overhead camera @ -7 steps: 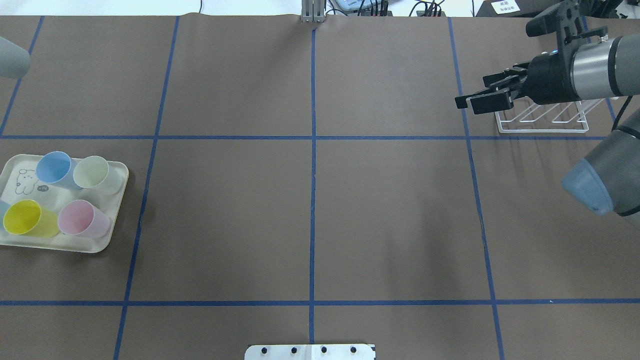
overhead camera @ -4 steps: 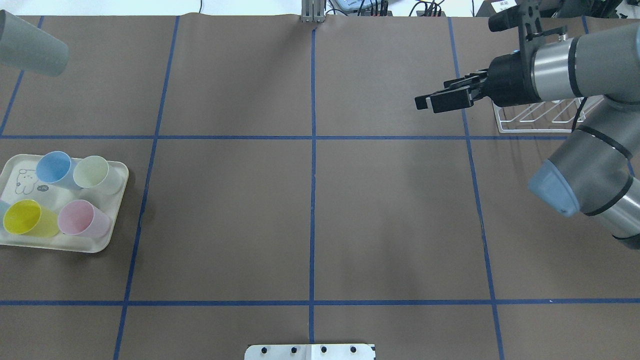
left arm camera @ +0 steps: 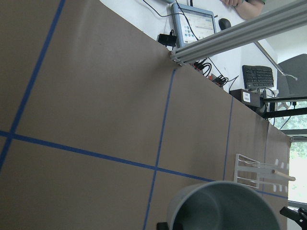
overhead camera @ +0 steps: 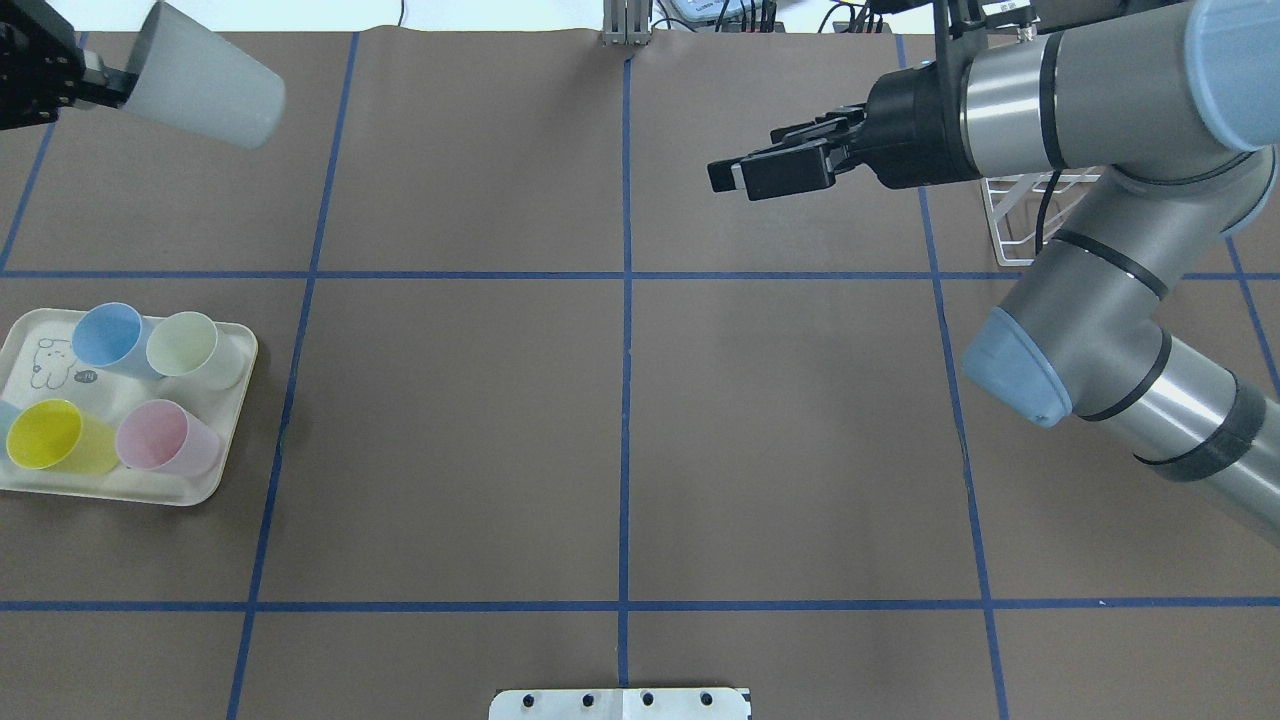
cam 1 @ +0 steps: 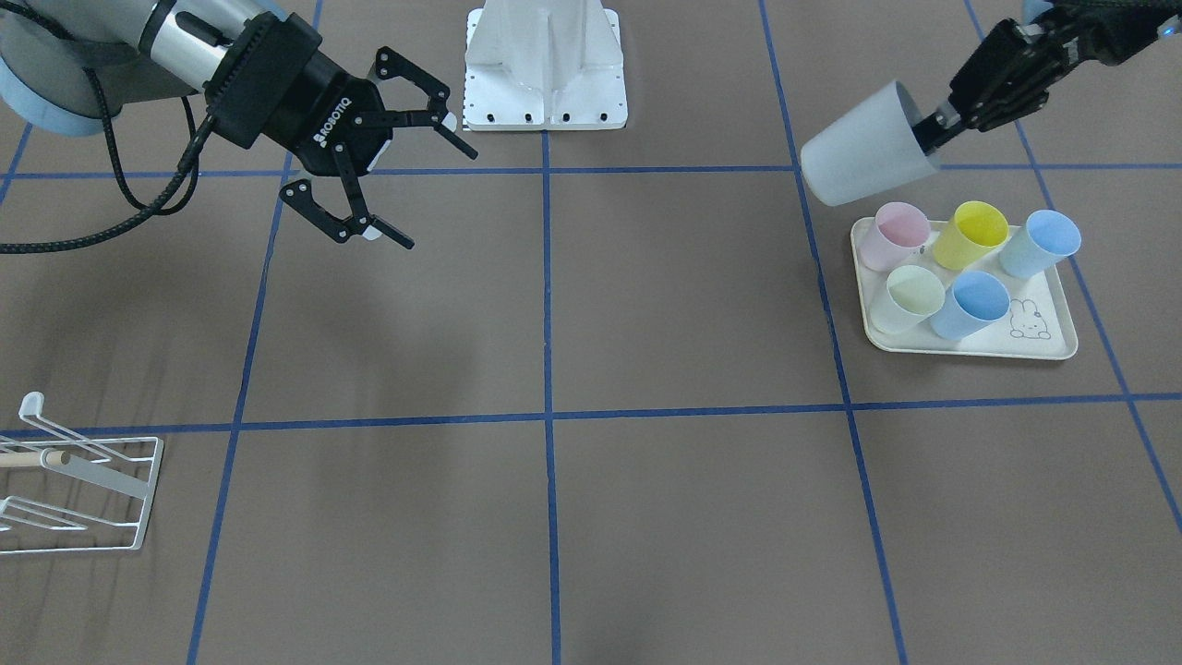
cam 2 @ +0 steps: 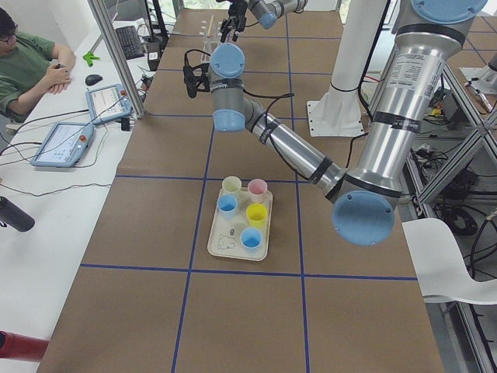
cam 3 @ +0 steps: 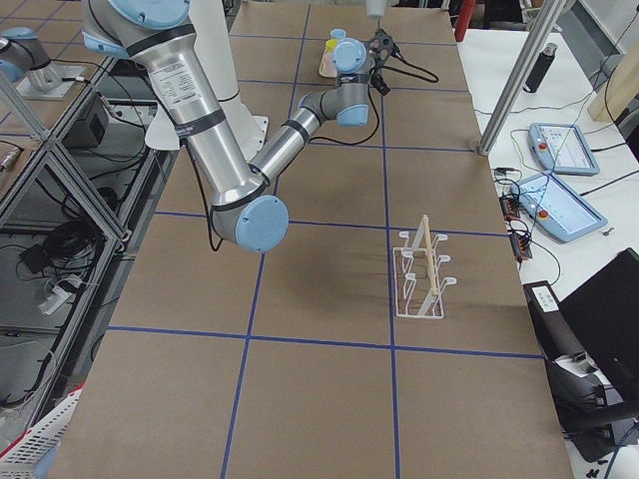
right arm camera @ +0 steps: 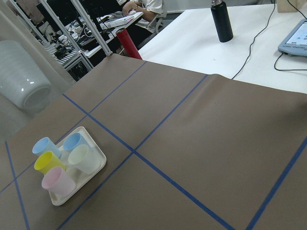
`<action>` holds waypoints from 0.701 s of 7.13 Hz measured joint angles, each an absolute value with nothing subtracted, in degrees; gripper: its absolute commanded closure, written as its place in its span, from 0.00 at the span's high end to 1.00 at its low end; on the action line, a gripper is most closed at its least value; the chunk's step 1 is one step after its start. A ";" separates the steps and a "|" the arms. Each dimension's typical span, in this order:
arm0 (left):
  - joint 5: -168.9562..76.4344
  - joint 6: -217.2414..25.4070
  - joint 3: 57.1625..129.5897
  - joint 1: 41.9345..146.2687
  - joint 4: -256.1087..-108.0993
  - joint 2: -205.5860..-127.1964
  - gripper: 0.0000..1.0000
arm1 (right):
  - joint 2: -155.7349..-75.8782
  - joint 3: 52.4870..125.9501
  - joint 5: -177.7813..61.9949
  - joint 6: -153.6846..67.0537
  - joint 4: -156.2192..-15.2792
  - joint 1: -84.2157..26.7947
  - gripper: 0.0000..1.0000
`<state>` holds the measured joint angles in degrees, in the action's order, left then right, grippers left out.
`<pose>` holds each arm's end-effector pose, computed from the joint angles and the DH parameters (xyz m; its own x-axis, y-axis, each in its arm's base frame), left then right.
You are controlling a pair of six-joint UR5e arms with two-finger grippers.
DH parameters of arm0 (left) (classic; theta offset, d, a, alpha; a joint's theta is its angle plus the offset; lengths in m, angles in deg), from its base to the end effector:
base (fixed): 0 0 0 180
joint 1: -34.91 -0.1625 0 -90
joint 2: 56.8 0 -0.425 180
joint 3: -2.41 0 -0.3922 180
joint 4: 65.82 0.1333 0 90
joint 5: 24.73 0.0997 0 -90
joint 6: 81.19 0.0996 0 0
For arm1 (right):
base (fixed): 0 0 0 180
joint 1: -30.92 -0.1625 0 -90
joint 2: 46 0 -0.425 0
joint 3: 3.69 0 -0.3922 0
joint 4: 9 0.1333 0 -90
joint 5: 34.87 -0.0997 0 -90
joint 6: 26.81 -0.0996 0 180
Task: Transfer IKEA cup to right arm and place on rack
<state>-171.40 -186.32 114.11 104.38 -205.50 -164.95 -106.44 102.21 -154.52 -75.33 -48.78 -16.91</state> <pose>0.1246 -0.4755 0.2158 -0.0551 -0.2619 -0.9635 0.2146 0.9393 -0.2676 -0.3144 -0.4722 0.1449 0.1580 -0.6831 0.7131 -0.2790 0.6619 0.6958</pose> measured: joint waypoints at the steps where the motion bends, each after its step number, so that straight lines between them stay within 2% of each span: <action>1: -171.33 -190.45 114.51 102.94 -205.54 -166.59 0.00 | -105.90 102.32 -154.03 -73.62 -48.62 -16.26 0.89; 5: -169.87 -201.13 114.41 96.58 -205.55 -173.29 0.00 | -105.61 102.14 -152.65 -64.63 -40.86 -13.19 0.88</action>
<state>-169.87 -201.13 114.41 96.58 -205.55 -173.29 -105.61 102.14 -152.65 -64.63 -40.86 -13.19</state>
